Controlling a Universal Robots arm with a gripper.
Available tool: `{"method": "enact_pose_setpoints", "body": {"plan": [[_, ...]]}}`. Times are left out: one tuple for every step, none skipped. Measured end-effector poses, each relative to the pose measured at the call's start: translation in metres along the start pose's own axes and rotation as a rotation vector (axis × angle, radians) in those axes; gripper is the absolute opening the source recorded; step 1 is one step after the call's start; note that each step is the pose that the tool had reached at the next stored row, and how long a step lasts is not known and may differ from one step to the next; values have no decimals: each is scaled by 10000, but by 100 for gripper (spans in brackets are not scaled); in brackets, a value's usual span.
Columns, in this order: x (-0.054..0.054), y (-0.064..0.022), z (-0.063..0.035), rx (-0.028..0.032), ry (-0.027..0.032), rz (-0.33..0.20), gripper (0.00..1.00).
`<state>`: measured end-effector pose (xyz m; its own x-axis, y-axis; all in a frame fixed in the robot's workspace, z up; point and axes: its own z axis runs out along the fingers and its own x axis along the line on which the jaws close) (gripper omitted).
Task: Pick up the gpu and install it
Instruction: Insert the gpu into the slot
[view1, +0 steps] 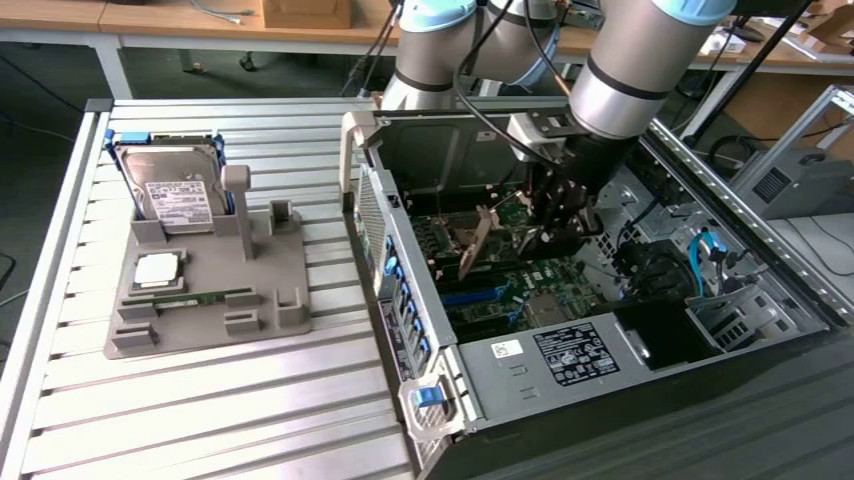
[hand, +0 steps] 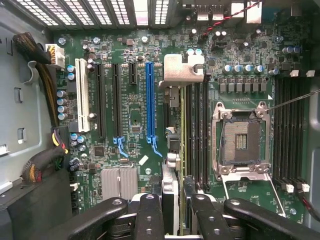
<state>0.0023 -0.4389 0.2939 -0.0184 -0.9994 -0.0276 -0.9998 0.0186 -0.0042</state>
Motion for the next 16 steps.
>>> {"method": "enact_pose_setpoints", "body": {"plan": [[3,0,1,0,0,0,27],[5,0,2,0,-1,0,27],[9,0,4,1,1,0,27],[11,0,5,1,1,0,27],[12,0,6,0,0,1,27],[14,0,7,0,0,0,27],[15,0,8,0,0,0,27],[17,0,8,0,0,0,27],[19,0,9,0,1,0,27],[20,0,11,0,0,0,27],[21,0,11,0,0,0,27],[24,0,14,0,0,0,27],[25,0,14,0,1,0,27],[27,0,15,0,0,0,27],[28,0,17,0,0,0,27],[30,0,18,0,1,0,27]]}}
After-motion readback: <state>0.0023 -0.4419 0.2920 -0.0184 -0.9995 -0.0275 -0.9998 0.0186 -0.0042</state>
